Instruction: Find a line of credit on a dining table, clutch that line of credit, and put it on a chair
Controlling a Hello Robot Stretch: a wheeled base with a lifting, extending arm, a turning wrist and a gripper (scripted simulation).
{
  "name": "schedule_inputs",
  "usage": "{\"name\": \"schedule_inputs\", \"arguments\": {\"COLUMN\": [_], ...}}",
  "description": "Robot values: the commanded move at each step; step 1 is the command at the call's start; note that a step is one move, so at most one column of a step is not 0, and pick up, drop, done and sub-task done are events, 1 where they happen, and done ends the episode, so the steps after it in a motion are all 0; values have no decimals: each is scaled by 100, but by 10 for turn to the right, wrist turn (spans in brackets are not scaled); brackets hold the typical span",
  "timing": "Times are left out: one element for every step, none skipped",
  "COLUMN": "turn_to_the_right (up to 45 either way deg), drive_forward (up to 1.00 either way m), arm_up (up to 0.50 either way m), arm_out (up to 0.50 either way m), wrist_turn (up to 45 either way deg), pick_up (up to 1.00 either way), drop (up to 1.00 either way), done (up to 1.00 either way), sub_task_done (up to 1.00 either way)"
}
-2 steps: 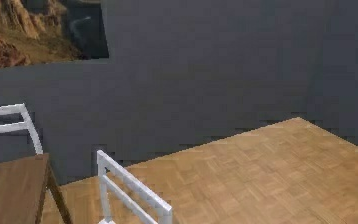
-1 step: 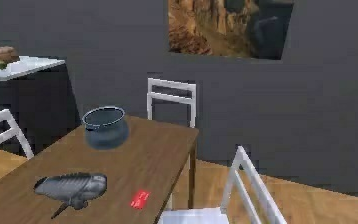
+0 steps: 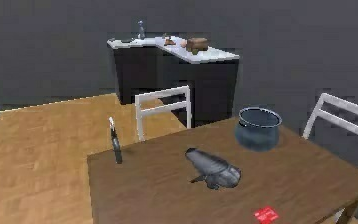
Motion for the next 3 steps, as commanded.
{"name": "schedule_inputs", "arguments": {"turn_to_the_right": [-450,-120,-30], "drive_forward": [0,0,0], "arm_up": [0,0,0], "arm_out": [0,0,0], "wrist_turn": [0,0,0], "pick_up": [0,0,0], "drop": [0,0,0], "done": [0,0,0], "sub_task_done": [0,0,0]}}
